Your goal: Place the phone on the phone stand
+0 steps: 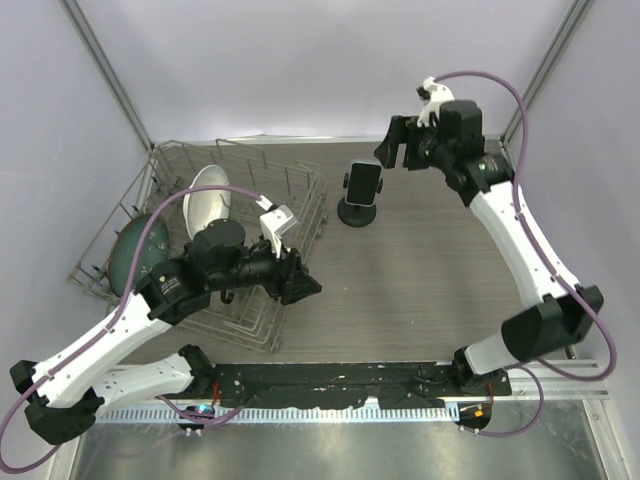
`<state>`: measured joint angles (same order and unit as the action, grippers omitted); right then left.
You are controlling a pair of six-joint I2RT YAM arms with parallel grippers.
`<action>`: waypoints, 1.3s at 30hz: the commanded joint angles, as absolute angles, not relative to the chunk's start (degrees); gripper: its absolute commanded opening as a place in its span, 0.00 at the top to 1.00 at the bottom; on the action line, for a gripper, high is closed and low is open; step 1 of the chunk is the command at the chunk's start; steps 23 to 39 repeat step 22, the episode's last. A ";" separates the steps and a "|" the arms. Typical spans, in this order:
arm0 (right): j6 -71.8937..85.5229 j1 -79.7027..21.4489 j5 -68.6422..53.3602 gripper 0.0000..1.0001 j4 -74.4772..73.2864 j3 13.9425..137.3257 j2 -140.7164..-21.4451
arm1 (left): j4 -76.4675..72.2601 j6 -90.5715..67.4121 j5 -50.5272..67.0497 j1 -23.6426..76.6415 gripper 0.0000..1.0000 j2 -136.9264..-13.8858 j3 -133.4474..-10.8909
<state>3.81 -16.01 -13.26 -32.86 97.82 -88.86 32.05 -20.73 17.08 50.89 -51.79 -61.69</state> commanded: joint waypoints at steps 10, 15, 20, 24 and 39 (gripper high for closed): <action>56.34 -20.30 16.09 0.16 -28.45 64.24 -50.63 | 31.55 -25.13 2.66 50.54 0.41 -46.95 -64.33; 56.52 -20.30 17.23 0.16 -45.33 66.89 -45.19 | 28.76 -26.45 -6.57 50.62 0.40 -39.83 -63.64; 53.53 -20.30 8.89 0.15 -36.23 53.98 -26.23 | 20.93 -29.61 -9.84 50.62 0.33 -29.82 -57.50; 54.41 -20.30 9.75 0.15 -31.21 51.51 -16.11 | 16.89 -30.67 -11.16 50.62 0.25 -24.37 -55.12; 54.41 -20.30 9.75 0.15 -31.21 51.51 -16.11 | 16.89 -30.67 -11.16 50.62 0.25 -24.37 -55.12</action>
